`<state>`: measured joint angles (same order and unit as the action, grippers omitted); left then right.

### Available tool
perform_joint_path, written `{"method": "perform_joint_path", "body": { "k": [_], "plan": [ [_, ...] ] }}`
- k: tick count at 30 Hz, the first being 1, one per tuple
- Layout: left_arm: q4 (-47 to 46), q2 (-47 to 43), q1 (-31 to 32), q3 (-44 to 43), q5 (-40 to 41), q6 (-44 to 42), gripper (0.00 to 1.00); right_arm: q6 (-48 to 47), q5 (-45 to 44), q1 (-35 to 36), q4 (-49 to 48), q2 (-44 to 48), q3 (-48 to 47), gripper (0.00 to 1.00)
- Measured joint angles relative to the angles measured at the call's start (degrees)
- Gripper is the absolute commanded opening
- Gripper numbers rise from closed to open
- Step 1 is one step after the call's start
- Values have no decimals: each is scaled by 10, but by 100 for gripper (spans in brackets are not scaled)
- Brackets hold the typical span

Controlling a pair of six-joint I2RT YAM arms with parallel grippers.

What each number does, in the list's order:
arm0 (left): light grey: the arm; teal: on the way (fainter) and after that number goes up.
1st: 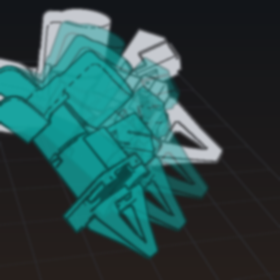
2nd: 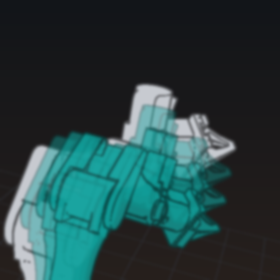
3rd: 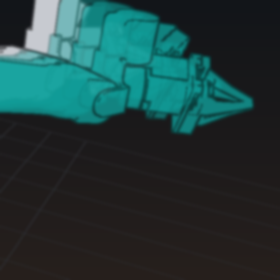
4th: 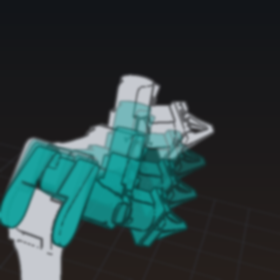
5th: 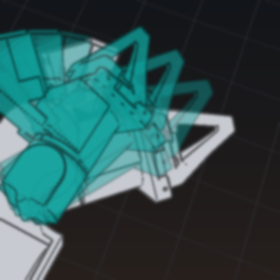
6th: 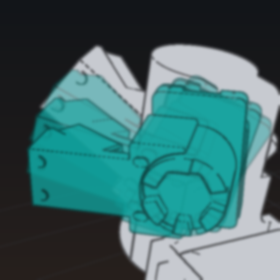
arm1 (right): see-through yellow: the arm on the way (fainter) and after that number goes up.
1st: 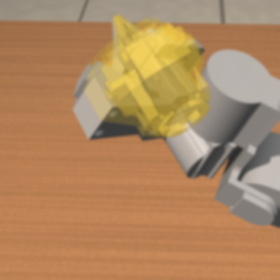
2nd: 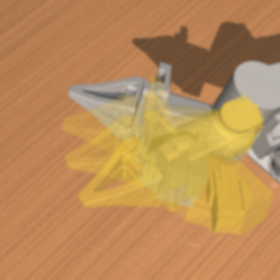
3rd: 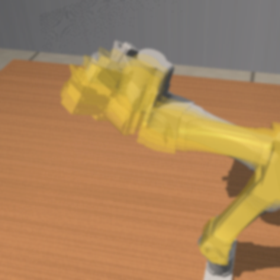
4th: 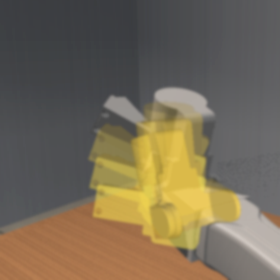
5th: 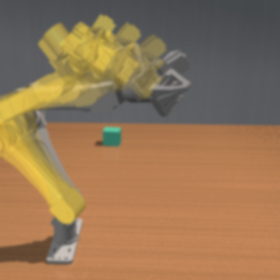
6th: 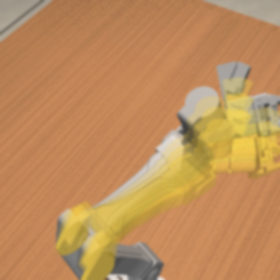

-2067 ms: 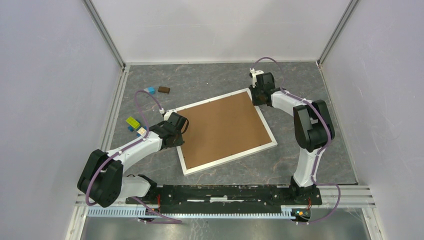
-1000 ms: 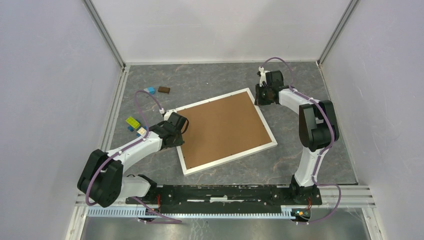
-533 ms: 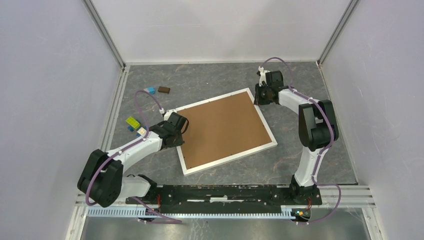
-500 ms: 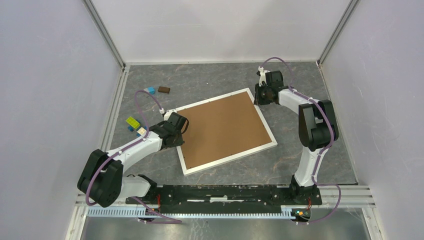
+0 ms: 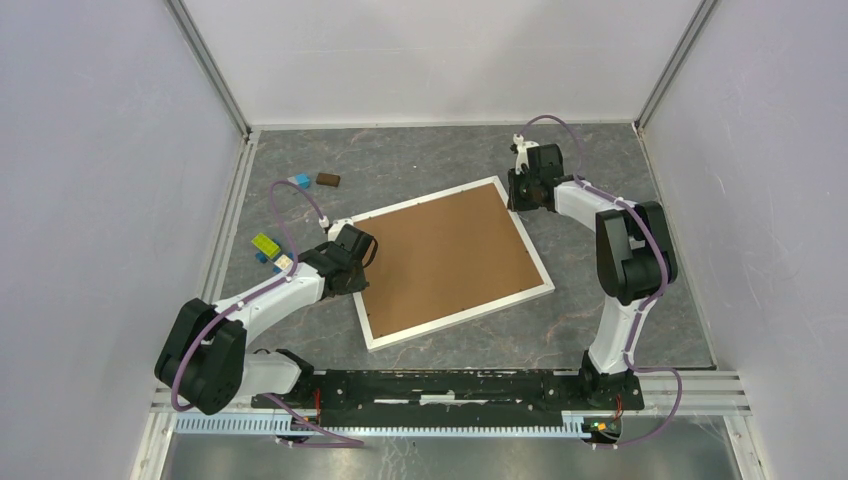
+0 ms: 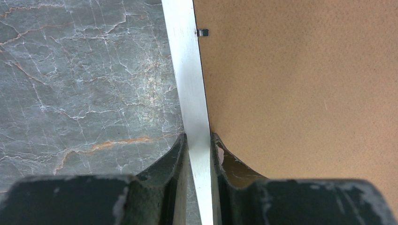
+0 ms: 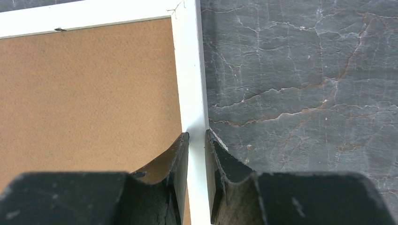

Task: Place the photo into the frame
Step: Install the photo frame at the center of the board.

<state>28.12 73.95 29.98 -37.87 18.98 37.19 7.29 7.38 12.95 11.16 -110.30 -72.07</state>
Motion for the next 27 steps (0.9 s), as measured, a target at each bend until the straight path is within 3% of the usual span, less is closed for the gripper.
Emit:
{"method": "perform_joint_path", "body": {
  "k": [27],
  "plan": [
    [0,-1,0,0,0,0,2,-21,-160,70,-4,-3,1,26]
  ]
}}
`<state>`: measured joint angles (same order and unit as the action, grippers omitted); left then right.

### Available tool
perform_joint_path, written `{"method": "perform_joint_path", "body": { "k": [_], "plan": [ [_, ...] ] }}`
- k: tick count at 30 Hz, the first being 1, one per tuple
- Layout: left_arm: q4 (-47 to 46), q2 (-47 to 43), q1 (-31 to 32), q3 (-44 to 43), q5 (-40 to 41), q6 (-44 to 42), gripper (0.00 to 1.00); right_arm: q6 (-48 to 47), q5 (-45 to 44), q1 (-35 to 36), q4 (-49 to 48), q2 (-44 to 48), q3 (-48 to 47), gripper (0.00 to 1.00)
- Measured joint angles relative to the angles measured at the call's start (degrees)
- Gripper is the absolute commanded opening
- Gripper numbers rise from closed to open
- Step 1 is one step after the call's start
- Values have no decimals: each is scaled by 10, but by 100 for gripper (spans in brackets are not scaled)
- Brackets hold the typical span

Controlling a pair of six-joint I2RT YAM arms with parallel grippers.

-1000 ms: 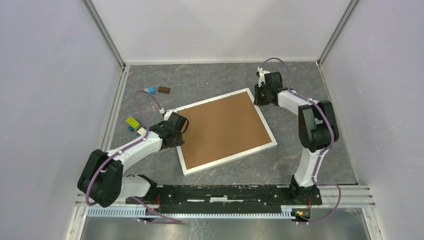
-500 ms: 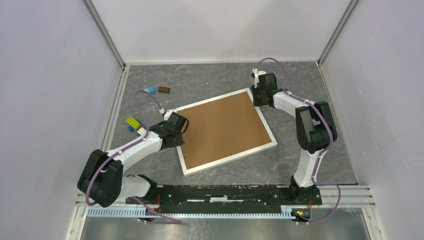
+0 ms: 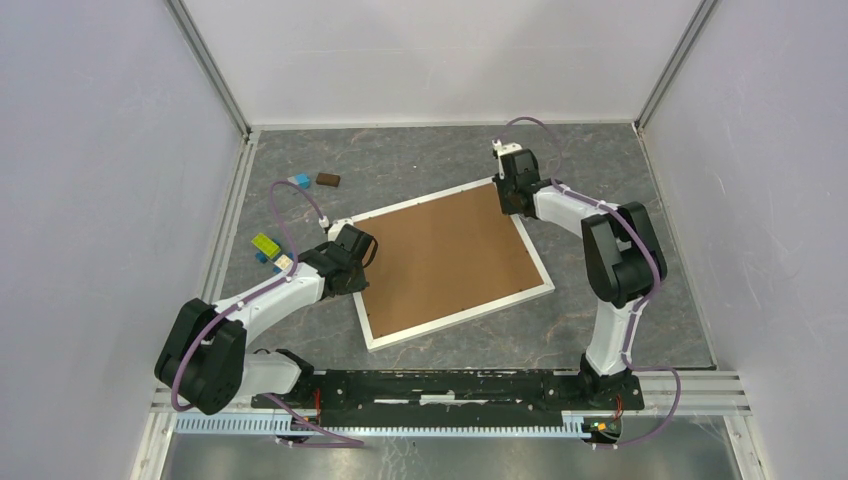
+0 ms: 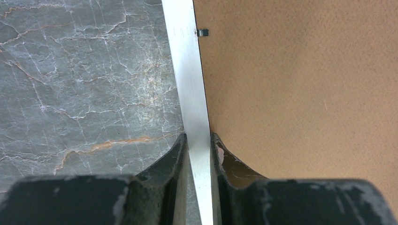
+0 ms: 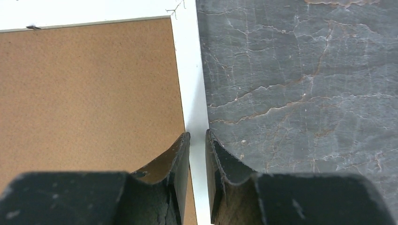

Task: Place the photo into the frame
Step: Install the photo frame at the center of the board.

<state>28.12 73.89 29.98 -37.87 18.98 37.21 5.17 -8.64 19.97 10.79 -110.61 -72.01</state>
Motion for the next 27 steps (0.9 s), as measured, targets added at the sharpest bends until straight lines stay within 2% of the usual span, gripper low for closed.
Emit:
{"method": "perform_joint_path", "body": {
  "k": [8,14,19,27],
  "plan": [
    [0,0,0,0,0,0,2,-1,-132,53,10,-24,-17,26],
    [0,-1,0,0,0,0,2,-2,-284,111,58,-80,-71,27],
    [0,-2,0,1,0,0,2,-10,-421,162,141,-152,-144,26],
    [-5,-6,0,5,0,0,2,-6,-389,226,241,-164,-197,30]
  ]
}}
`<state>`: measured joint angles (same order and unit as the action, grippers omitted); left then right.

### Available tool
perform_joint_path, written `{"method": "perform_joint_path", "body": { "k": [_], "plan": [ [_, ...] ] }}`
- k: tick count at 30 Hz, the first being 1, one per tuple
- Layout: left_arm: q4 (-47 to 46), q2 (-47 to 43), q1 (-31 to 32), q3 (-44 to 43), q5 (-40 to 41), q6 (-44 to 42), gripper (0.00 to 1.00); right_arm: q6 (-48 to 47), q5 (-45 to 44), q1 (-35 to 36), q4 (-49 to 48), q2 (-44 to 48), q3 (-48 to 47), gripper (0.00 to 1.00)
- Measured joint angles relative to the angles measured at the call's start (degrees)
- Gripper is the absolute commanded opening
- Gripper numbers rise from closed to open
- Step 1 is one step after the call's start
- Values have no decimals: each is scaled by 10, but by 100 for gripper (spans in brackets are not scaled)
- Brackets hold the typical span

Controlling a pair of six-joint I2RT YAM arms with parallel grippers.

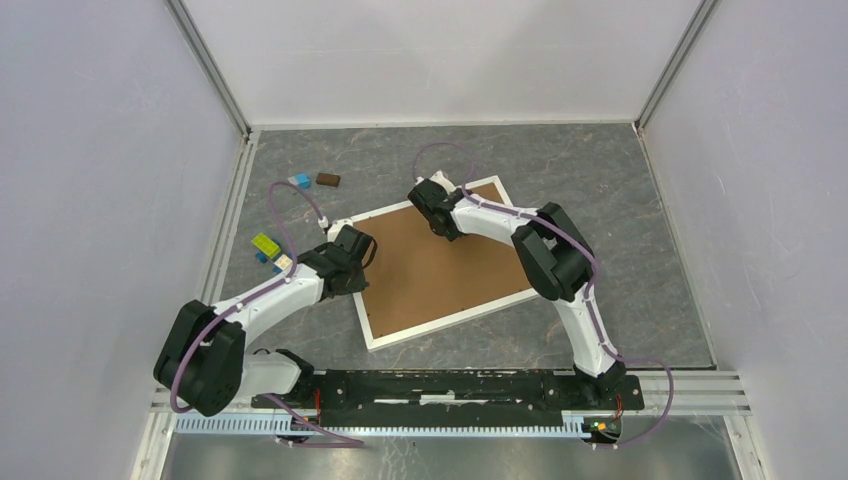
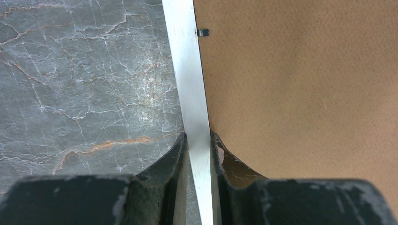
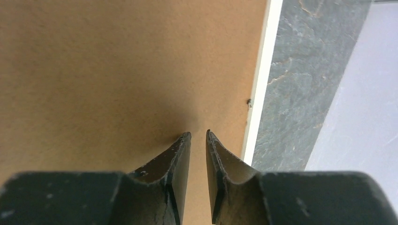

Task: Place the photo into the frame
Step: Install the photo frame at the center of the board.

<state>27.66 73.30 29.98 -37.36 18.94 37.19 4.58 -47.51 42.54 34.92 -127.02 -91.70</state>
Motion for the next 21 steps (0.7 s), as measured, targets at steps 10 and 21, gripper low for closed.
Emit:
{"method": "perform_joint_path", "body": {
  "k": [10,21],
  "plan": [
    [0,-2,0,0,0,0,2,23,252,-58,-19,149,82,76],
    [-20,-17,0,16,-10,0,24,70,468,-296,-193,378,389,82]
  ]
}}
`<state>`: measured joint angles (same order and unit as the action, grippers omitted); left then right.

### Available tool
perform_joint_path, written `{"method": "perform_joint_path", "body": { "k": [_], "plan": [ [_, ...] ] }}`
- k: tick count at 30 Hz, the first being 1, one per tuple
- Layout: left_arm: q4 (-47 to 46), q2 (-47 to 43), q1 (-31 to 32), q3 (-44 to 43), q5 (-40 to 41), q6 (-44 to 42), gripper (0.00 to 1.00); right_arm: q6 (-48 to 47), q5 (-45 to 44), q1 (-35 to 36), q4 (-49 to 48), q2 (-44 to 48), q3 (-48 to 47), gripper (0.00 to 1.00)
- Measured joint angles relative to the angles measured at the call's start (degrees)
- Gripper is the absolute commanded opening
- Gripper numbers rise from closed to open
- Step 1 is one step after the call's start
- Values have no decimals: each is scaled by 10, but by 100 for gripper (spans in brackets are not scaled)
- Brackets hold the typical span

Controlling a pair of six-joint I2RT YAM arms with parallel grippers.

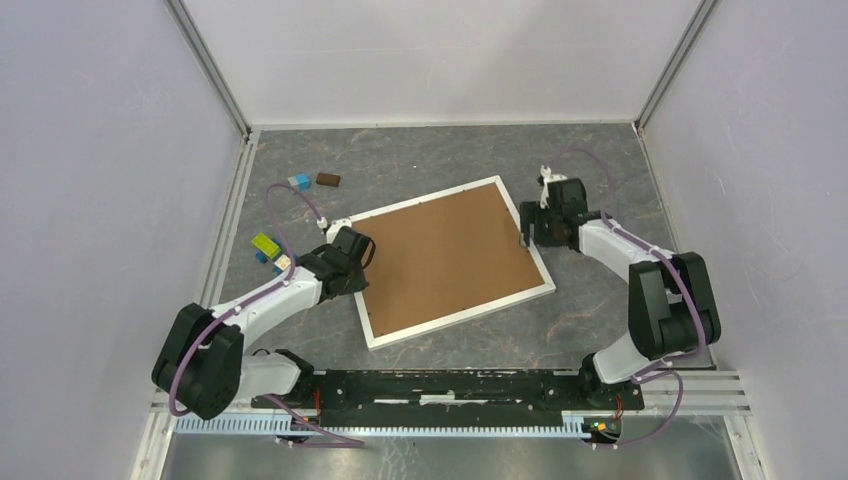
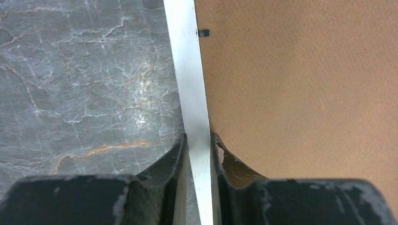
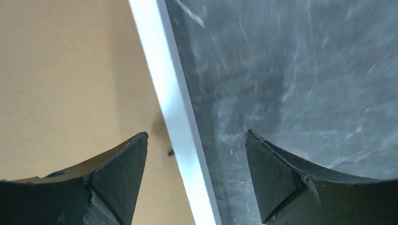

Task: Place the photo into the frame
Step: Install the photo frame at the center of the board.

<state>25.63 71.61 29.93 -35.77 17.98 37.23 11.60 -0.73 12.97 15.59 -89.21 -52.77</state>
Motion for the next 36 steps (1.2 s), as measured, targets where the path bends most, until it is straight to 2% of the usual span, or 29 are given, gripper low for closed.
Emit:
{"method": "perform_joint_path", "body": {
  "k": [3,8,13,15,18,20,22,25,27,30,34,36],
  "plan": [
    [-7,12,0,-8,-2,0,34,21,40,-28,-21,2,58,78],
    [-9,30,-3,-20,-7,0,37,29,81,-37,-66,9,86,63],
    [-17,98,-18,-74,-30,0,37,36,96,-39,-96,84,166,57],
    [-22,138,-30,-111,-37,0,41,38,92,-43,-95,129,203,57],
    [-26,209,-53,-181,-55,-1,75,58,94,-45,-98,214,272,59],
    [-28,271,-67,-248,-79,-6,87,83,114,-41,-113,270,320,64],
    [-19,326,-75,-322,-93,-11,93,113,131,-36,-132,323,368,73],
    [-17,347,-76,-384,-114,-12,95,140,136,-30,-133,384,398,83],
    [-21,325,-69,-395,-136,-12,95,136,114,-25,-108,393,387,87],
    [-27,245,-56,-349,-154,-2,95,109,66,-24,-63,358,318,91],
    [-36,73,-25,-192,-176,42,94,76,18,-24,-66,255,177,92],
    [-34,7,8,-125,-181,70,100,66,12,-25,-80,190,108,91]
  ]
}}
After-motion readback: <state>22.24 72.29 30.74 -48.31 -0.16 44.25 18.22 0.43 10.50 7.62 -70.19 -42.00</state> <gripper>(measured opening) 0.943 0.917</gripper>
